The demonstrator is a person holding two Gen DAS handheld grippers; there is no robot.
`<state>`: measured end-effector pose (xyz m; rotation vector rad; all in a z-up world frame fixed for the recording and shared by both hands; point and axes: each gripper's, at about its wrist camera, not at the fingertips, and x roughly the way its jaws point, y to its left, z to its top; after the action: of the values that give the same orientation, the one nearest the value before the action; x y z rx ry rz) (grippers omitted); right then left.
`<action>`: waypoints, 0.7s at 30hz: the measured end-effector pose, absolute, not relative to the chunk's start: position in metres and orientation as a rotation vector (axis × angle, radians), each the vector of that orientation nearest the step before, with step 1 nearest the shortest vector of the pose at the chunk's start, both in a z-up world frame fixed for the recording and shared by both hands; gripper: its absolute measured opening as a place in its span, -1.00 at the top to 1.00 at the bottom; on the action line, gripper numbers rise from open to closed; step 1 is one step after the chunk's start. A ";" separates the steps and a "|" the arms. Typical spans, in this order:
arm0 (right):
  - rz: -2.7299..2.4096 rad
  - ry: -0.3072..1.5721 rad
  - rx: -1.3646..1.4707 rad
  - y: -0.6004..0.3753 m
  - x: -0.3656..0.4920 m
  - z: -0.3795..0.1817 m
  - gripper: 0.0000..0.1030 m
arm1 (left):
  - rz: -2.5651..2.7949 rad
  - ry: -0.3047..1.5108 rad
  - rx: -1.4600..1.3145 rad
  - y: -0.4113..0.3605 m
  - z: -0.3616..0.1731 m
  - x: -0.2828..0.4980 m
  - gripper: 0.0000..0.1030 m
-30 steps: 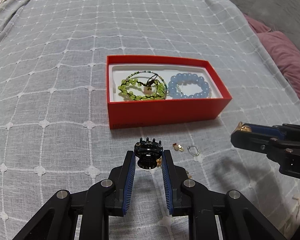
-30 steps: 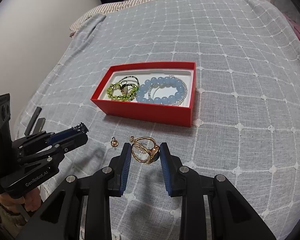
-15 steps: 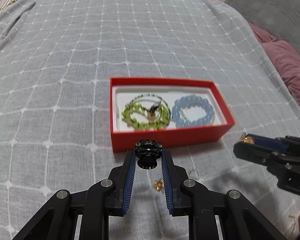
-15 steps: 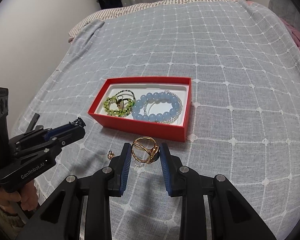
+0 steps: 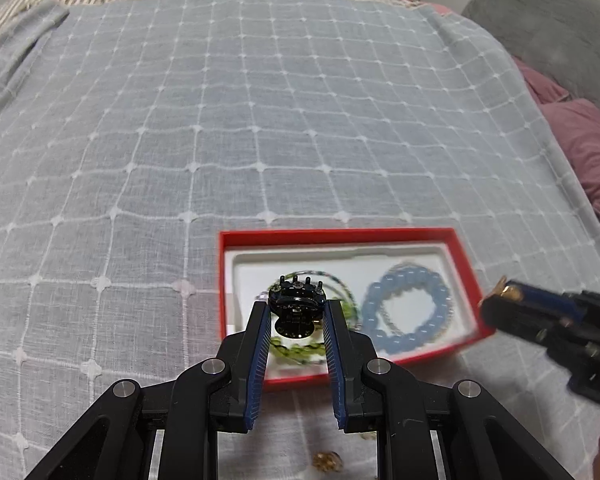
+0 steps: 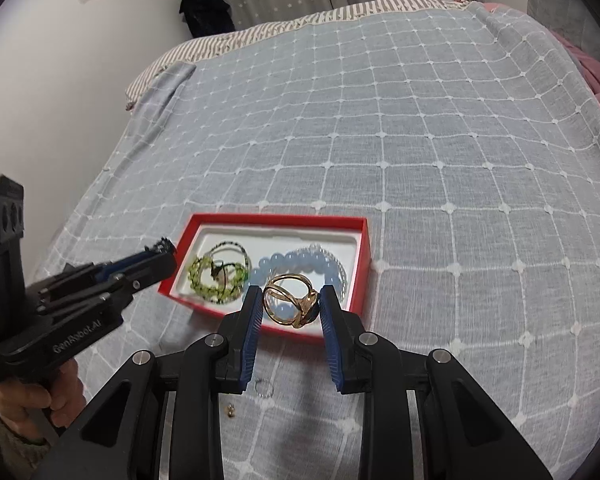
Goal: Organize jewelry
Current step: 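Carry the black ring in the left gripper while the right gripper carries the gold ring toward the box, then lower both rings into the red box and open both grippers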
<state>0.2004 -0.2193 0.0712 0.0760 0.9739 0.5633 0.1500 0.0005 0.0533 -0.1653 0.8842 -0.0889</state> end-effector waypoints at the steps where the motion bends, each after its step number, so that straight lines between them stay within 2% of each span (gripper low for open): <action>1: 0.565 0.977 0.079 -0.218 0.204 0.071 0.40 | -0.088 0.886 -0.167 0.002 0.052 0.151 0.59; 21: 0.552 1.021 0.046 -0.195 0.221 0.045 0.40 | -0.105 0.912 -0.162 0.003 0.035 0.159 0.58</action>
<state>0.2214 -0.1953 0.0451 0.0460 1.0208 0.5519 0.1591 0.0027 0.0347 -0.1623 0.9119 -0.1049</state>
